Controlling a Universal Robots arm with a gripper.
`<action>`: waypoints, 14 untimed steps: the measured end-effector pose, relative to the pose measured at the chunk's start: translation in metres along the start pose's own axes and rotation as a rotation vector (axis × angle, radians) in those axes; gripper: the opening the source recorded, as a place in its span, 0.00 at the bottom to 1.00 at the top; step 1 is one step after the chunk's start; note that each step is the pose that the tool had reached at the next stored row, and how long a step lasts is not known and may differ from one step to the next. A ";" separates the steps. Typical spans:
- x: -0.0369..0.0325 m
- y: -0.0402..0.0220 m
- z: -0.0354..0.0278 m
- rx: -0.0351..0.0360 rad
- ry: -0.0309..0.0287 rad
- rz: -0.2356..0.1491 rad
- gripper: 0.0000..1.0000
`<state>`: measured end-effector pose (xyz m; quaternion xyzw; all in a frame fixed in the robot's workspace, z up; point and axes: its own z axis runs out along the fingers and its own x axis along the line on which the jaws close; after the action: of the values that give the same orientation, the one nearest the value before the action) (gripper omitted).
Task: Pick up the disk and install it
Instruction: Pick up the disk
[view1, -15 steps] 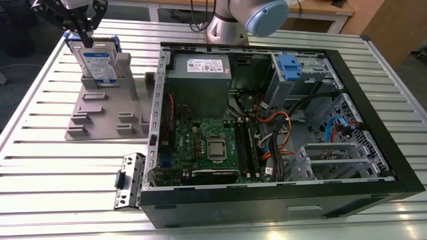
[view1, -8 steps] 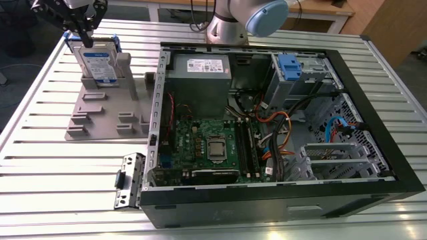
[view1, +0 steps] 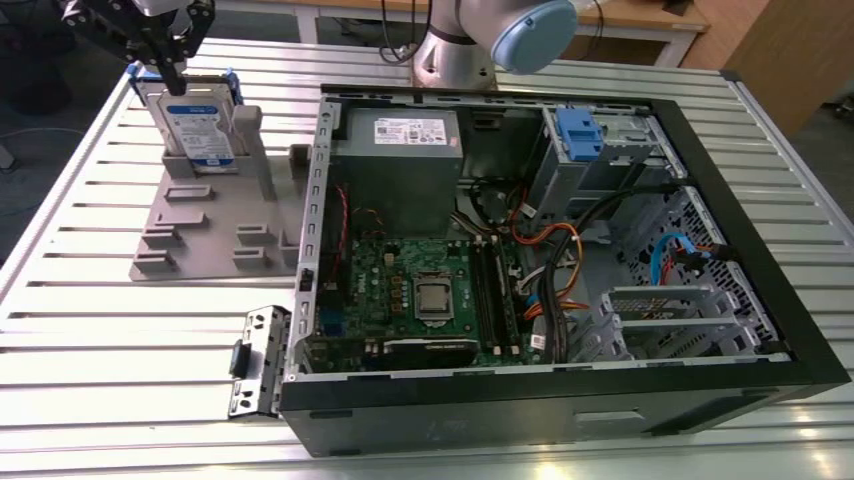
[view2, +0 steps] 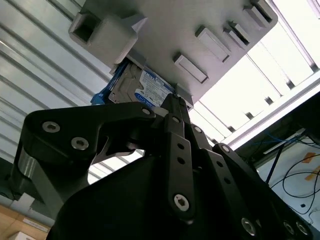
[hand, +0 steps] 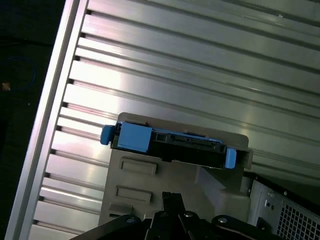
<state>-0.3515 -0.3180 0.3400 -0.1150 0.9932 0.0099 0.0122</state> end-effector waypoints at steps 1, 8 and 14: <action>0.0000 0.0000 0.0000 -0.0001 0.0001 -0.006 0.10; 0.0000 0.0000 0.0000 -0.0013 0.0009 -0.048 0.10; 0.0000 0.0000 0.0000 -0.0024 0.0015 -0.090 0.10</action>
<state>-0.3515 -0.3180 0.3400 -0.1594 0.9871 0.0104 0.0118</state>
